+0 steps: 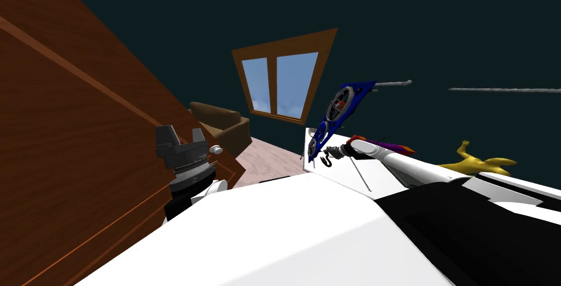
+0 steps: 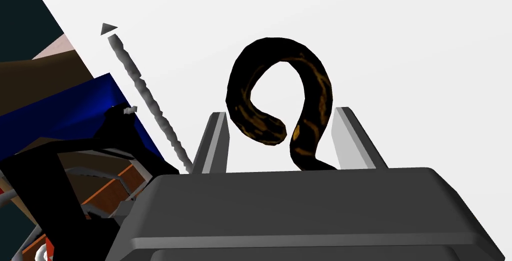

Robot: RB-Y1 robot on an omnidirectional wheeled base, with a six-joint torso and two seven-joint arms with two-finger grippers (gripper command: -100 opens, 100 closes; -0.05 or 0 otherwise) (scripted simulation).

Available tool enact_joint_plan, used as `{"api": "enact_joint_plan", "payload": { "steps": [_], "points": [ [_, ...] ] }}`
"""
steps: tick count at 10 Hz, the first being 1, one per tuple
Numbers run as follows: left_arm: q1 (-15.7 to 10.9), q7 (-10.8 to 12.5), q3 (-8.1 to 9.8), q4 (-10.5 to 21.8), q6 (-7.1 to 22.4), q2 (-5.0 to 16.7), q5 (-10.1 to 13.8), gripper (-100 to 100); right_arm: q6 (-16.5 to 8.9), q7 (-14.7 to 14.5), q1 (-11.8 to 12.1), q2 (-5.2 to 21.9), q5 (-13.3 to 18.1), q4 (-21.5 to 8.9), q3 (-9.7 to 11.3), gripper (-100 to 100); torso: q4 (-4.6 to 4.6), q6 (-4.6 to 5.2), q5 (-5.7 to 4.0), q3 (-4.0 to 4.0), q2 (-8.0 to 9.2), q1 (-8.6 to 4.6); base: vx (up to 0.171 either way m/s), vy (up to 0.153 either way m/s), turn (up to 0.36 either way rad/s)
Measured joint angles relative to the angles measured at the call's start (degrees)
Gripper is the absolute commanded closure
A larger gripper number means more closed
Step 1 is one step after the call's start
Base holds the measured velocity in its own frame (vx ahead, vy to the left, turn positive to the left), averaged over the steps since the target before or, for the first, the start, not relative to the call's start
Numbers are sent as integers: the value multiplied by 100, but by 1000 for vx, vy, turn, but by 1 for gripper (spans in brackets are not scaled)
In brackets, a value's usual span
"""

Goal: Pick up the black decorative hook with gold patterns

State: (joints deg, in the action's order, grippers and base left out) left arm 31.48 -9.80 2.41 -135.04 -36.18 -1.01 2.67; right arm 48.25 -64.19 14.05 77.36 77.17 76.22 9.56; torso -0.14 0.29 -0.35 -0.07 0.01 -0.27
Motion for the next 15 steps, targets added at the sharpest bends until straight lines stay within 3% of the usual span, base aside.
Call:
{"api": "enact_joint_plan", "payload": {
  "steps": [2,3,4,11,15],
  "points": [
    [0,0,0,0,0,0,0,0,-1,3,0,-2,-2,-1,0,100,1,0,1,2,3,-1,0,0,0],
    [0,0,0,0,0,0,0,0,-1,3,0,-2,-2,-1,-1,0,0,-1,1,2,3,-1,0,0,0],
    [0,0,0,0,0,0,0,0,-1,4,0,-1,-2,-1,-1,100,0,-1,0,1,3,-1,-75,-49,324],
    [-1,0,0,0,0,0,0,0,-876,-35,1154,562,-1090,410,-365,100,14,-3,-3,23,33,-13,-70,-37,179],
    [-2,0,0,1,1,1,0,0,-1355,-102,1989,909,-1740,661,-646,100,19,-12,-1,27,37,-17,-83,-36,253]
  ]
}}
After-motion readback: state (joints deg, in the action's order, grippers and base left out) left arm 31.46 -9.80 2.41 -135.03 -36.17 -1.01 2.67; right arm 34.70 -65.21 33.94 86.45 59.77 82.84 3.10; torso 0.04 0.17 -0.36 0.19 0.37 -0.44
